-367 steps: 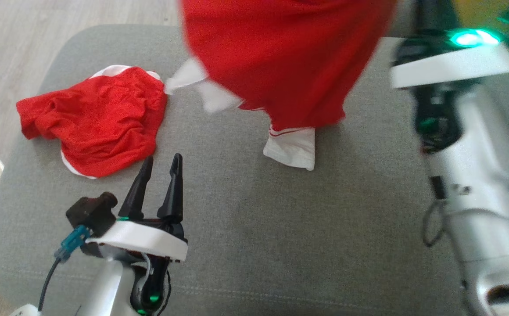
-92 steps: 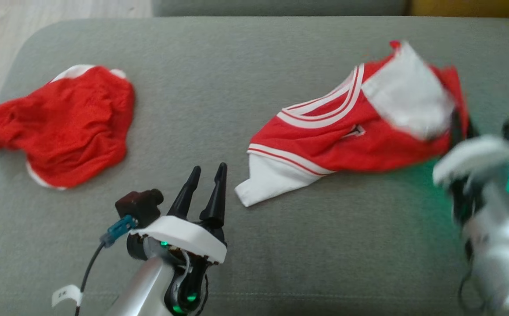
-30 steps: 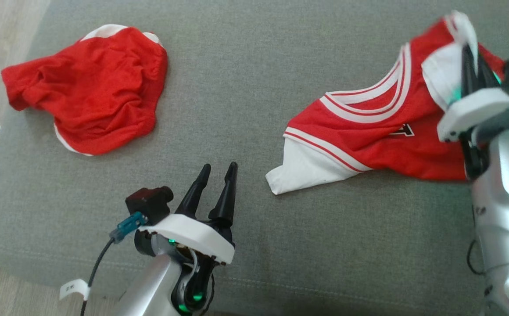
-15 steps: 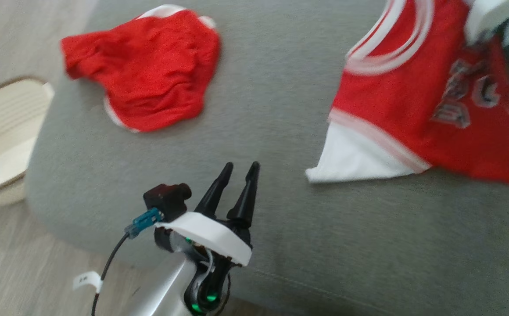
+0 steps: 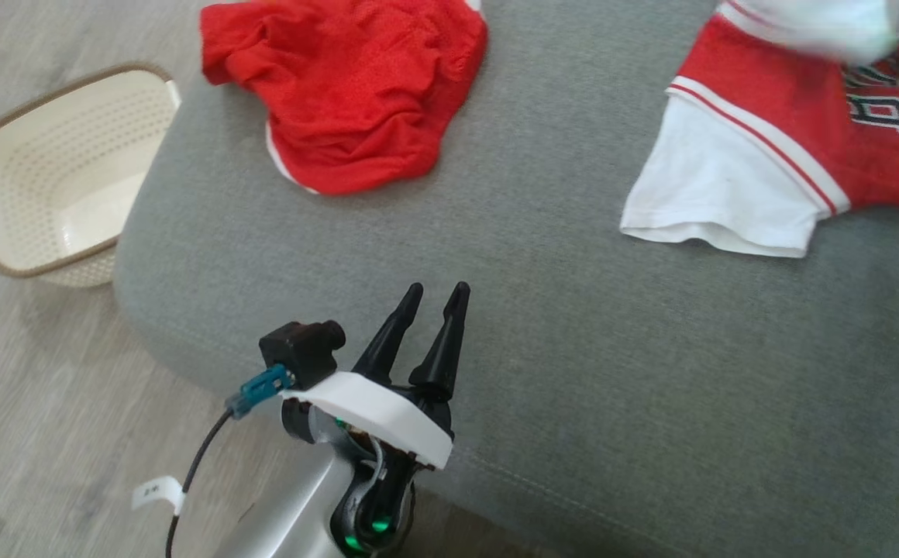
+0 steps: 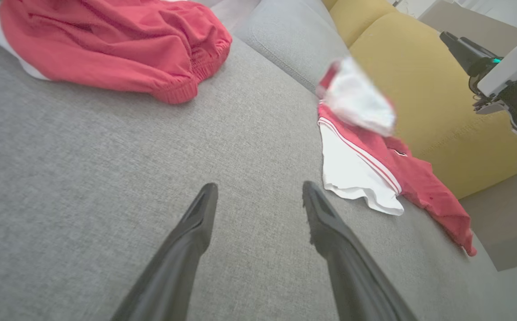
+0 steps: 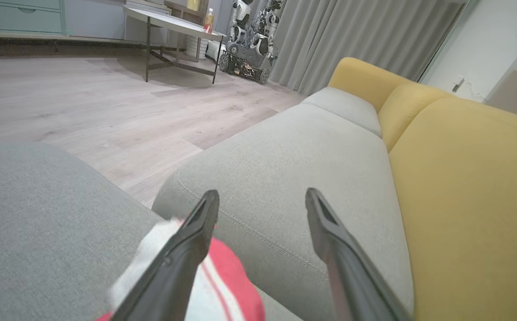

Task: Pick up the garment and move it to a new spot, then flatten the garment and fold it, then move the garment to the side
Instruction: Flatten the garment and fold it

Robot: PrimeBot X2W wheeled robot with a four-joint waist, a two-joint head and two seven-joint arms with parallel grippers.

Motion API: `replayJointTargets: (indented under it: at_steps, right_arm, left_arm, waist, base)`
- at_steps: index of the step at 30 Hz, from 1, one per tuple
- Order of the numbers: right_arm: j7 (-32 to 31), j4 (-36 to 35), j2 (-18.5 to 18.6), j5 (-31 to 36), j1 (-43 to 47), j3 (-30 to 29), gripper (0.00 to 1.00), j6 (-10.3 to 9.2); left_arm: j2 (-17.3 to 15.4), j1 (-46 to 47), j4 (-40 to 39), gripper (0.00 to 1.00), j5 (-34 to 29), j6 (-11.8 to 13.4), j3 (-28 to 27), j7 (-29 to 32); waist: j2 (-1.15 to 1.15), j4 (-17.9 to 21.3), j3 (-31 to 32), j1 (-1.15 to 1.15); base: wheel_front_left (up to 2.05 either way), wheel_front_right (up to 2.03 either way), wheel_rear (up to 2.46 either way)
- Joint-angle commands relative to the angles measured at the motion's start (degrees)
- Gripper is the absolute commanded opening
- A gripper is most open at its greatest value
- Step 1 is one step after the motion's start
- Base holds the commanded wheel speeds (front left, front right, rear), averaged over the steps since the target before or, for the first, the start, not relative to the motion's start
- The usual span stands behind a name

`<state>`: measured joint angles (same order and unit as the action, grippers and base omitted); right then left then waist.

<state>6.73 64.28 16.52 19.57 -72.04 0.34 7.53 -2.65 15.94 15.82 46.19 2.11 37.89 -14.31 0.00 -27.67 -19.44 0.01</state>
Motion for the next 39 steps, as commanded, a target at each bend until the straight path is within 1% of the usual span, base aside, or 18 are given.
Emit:
replayJointTargets:
  at_steps: [1, 5, 8, 12, 13, 15, 21, 25, 28, 33, 39]
  right_arm:
    - [1.0, -0.9, -1.6, 0.6, -0.6, -0.1, 1.00, -0.04]
    - [3.6, 1.6, -2.9, -0.5, 1.9, -1.9, 1.00, -0.04]
    - [6.1, 2.2, -4.3, -2.4, 4.5, -3.4, 1.00, -0.04]
    - [7.9, 1.0, -7.0, -6.2, 9.6, -4.6, 1.00, -0.04]
    - [7.9, 1.0, -7.0, -6.2, 9.6, -4.6, 1.00, -0.04]
    - [8.2, -0.7, -8.1, -8.7, 12.9, -5.2, 1.00, -0.04]
    - [8.2, -14.1, -10.7, -17.0, 27.9, -4.8, 1.00, -0.04]
    - [8.3, -24.3, -11.6, -21.0, 38.3, -4.5, 1.00, -0.04]
    - [8.3, -30.5, -12.4, -23.4, 44.1, -3.7, 1.00, -0.04]
    - [7.7, -37.3, -13.1, -25.5, 48.8, -2.9, 1.00, -0.04]
    - [5.9, -42.4, -13.4, -26.0, 50.8, -2.7, 1.00, -0.04]
  left_arm:
    - [-0.2, 1.7, -1.8, 1.00, -0.2, 0.3, -2.2, -0.7]
    - [-0.2, 2.0, -1.4, 1.00, -1.4, 0.3, -3.4, -0.7]
    - [-0.2, 2.0, -1.0, 1.00, -2.3, 0.4, -4.5, -0.7]
    - [-0.2, 1.7, -0.3, 1.00, -3.5, 0.5, -6.5, -0.7]
    - [-0.2, 1.7, -0.3, 1.00, -3.5, 0.5, -6.5, -0.7]
    - [-0.2, 1.5, 0.0, 1.00, -3.7, 0.5, -7.4, -0.7]
    - [-0.2, 0.7, 1.4, 1.00, -4.4, 0.4, -10.6, -0.7]
    - [-0.2, 0.7, 3.5, 1.00, -5.6, 0.1, -12.3, -0.7]
    - [-0.2, 1.2, 5.6, 1.00, -6.9, -0.2, -13.9, -0.7]
    - [-0.2, 3.6, 9.8, 1.00, -8.7, -1.5, -16.2, -0.7]
    - [-0.3, 8.6, 18.4, 1.00, -9.9, -1.1, -18.1, -0.7]
  waist:
    - [0.00, 1.8, 0.9, -0.01]
    - [0.00, 5.5, 2.7, -0.01]
    - [0.00, 9.0, 4.6, -0.01]
    - [0.00, 14.1, 7.3, -0.01]
    - [0.00, 14.1, 7.3, -0.01]
    - [0.00, 16.6, 8.6, -0.01]
    - [0.00, 23.1, 11.2, -0.01]
    - [0.00, 26.8, 11.3, -0.01]
    - [0.00, 29.5, 10.8, -0.01]
    - [0.00, 32.6, 9.8, -0.01]
    - [0.00, 34.6, 8.8, -0.01]
  base:
    - [0.00, 0.00, 0.00]
    - [0.00, 0.00, 0.00]
    - [0.00, 0.00, 0.00]
    - [0.00, 0.00, 0.00]
    - [0.00, 0.00, 0.00]
    - [0.00, 0.00, 0.00]
    - [0.00, 0.00, 0.00]
    - [0.00, 0.00, 0.00]
    - [0.00, 0.00, 0.00]
    - [0.00, 0.00, 0.00]
    - [0.00, 0.00, 0.00]
